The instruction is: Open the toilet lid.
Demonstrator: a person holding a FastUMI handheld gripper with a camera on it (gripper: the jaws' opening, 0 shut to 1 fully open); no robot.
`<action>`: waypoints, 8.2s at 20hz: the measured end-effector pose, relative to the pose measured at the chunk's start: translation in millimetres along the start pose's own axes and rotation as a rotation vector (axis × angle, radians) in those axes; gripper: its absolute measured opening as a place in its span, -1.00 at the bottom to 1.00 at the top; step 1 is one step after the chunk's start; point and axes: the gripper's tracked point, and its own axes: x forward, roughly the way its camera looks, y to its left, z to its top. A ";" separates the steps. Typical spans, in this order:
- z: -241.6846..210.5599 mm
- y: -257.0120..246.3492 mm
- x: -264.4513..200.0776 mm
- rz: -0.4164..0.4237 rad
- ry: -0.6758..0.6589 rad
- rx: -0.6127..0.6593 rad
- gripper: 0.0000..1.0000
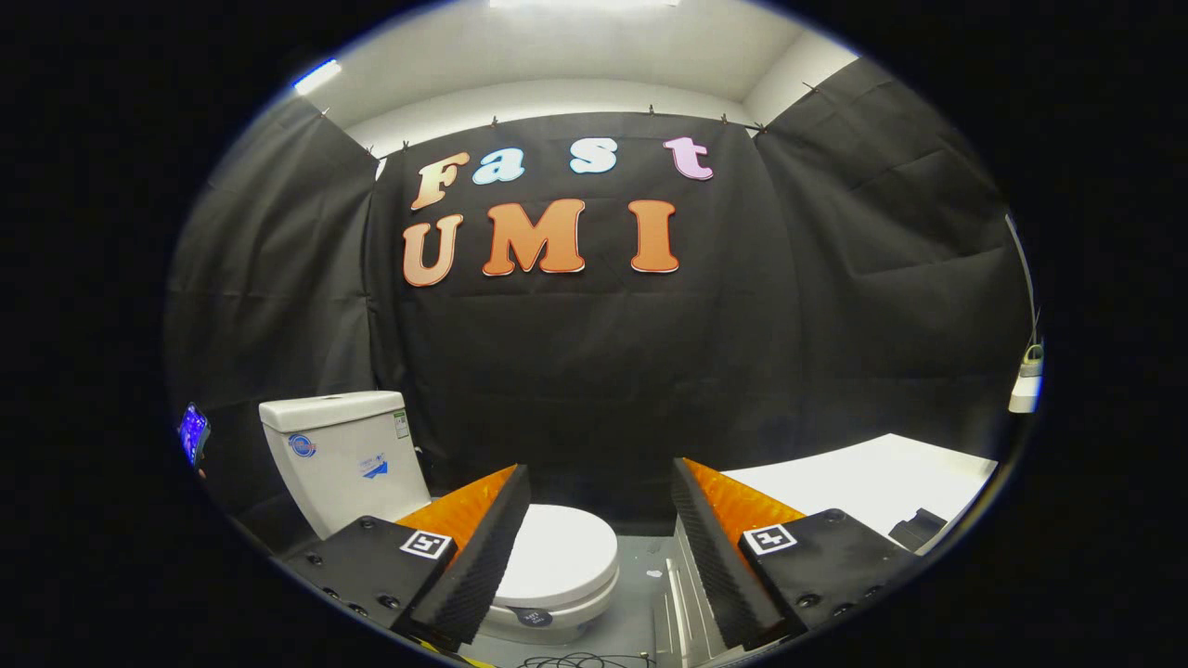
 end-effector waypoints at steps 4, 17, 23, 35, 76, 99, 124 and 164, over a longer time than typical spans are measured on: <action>-0.1 0.2 -0.2 0.001 0.001 -0.001 0.97; -4.6 -0.1 -0.2 0.001 0.018 0.014 0.96; -14.8 1.7 -0.2 0.013 0.069 0.060 0.97; -35.2 25.7 26.4 -0.016 0.137 0.241 0.96; -355.6 90.9 42.6 -0.001 0.778 1.143 0.50; -363.8 87.2 48.5 -0.060 0.730 1.270 -0.83; -315.8 84.4 68.2 -0.193 0.596 0.955 -0.84; -110.6 272.9 106.3 -0.105 0.323 -0.167 -0.84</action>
